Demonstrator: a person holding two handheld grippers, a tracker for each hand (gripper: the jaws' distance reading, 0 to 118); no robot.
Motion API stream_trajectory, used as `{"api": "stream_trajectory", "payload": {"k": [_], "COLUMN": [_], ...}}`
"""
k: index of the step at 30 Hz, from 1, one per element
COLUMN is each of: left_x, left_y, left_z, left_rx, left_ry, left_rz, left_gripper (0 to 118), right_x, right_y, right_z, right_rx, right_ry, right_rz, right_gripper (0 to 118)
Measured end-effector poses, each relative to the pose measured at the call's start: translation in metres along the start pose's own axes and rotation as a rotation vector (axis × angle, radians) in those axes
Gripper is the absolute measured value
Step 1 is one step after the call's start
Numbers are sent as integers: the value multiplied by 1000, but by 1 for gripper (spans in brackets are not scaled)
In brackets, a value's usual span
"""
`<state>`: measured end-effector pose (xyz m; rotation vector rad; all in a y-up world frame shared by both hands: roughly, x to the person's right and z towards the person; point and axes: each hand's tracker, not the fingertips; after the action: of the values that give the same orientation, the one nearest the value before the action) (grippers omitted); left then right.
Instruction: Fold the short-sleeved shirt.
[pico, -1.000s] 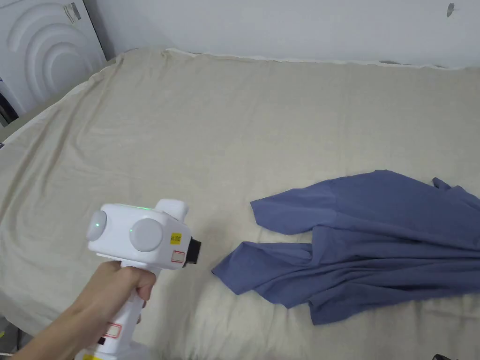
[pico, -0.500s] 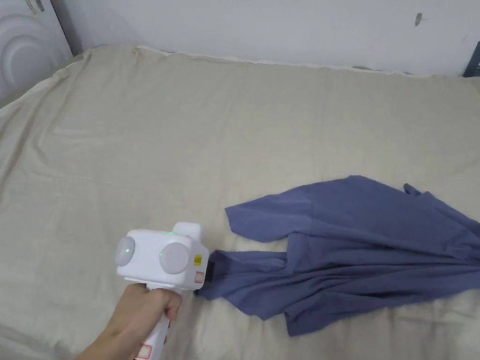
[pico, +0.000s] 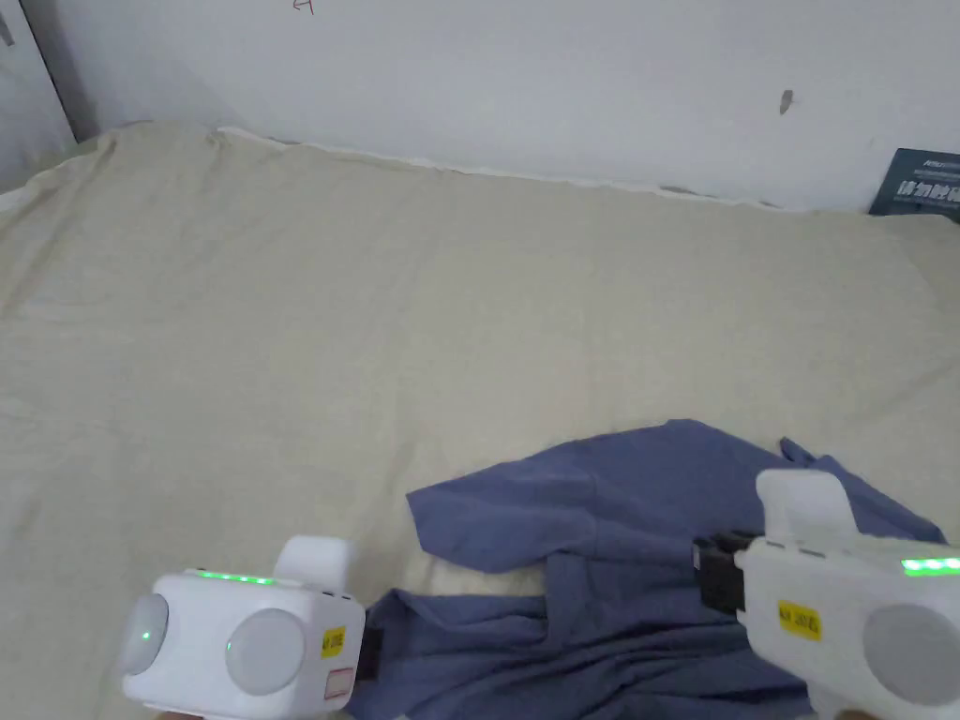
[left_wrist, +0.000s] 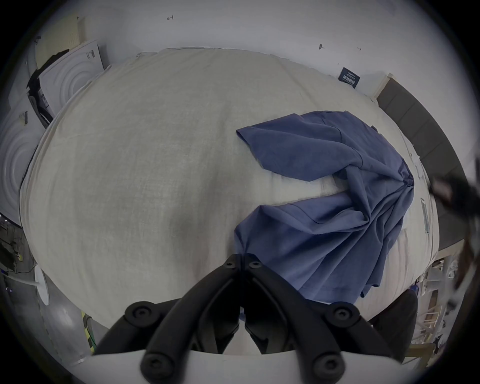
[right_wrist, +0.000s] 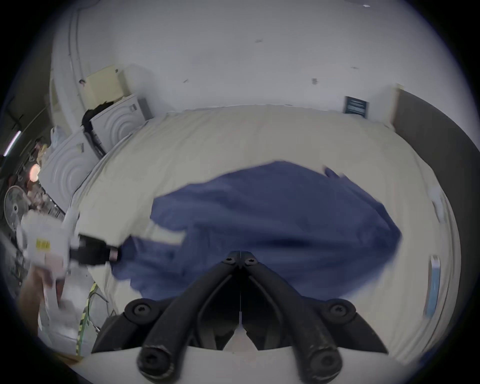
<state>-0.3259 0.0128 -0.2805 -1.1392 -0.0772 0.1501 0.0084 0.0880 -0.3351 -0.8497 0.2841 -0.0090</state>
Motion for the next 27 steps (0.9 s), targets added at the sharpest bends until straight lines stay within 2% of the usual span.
{"api": "stream_trajectory", "payload": {"k": [3,4,5,6,7,10,13,16,17,18,19,20,21,23,25,27], "left_x": [-7,-8,-9,-11,-11,-17,-19,-21,-20,-19,-18,-17,-17,-14,-12,-13], "left_y": [2,3,2,2,1,-1,-1,0,0,1,2,3,3,4,6,9], "left_z": [-4,-5,-6,-7,-7,-7,-9,-11,-12,-12,-12,-12,-11,-9,-6,5], "left_rx": [-2,-5,-8,-8,-9,4,-9,-24,-28,-29,-34,-35,-35,-40,-37,-15], "left_ry": [-18,-30,-41,-44,-48,-72,-87,-89,-85,-82,-76,-67,-66,-66,-53,-56], "left_rz": [-1,-1,1,-6,-6,-1,-8,-9,-15,-22,-31,-33,-30,-33,-27,-12], "left_gripper": [0,0,0,0,0,0,0,0,0,0,0,0,0,0,0,0], "right_x": [-10,-13,-15,-15,-14,-15,-14,-18,-19,-17,-19,-20,-20,-16,-7,-2], "right_y": [60,77,93,104,113,130,130,120,117,115,113,115,117,117,120,122], "right_z": [-60,-80,-101,-123,-144,-189,-217,-233,-238,-238,-229,-220,-212,-194,-173,-146], "right_rx": [-10,-23,-57,-113,-166,-267,-274,-342,-363,-382,-371,-350,-343,-274,-314,-243], "right_ry": [-61,-67,-62,-47,-14,-30,-46,-36,-43,-42,-8,4,-6,-77,-25,-75], "right_rz": [156,201,231,239,235,286,319,403,432,430,409,376,391,441,390,394], "right_gripper": [3,33,74,106,116,115,115,113,96,76,62,18,3,3,3,3]}}
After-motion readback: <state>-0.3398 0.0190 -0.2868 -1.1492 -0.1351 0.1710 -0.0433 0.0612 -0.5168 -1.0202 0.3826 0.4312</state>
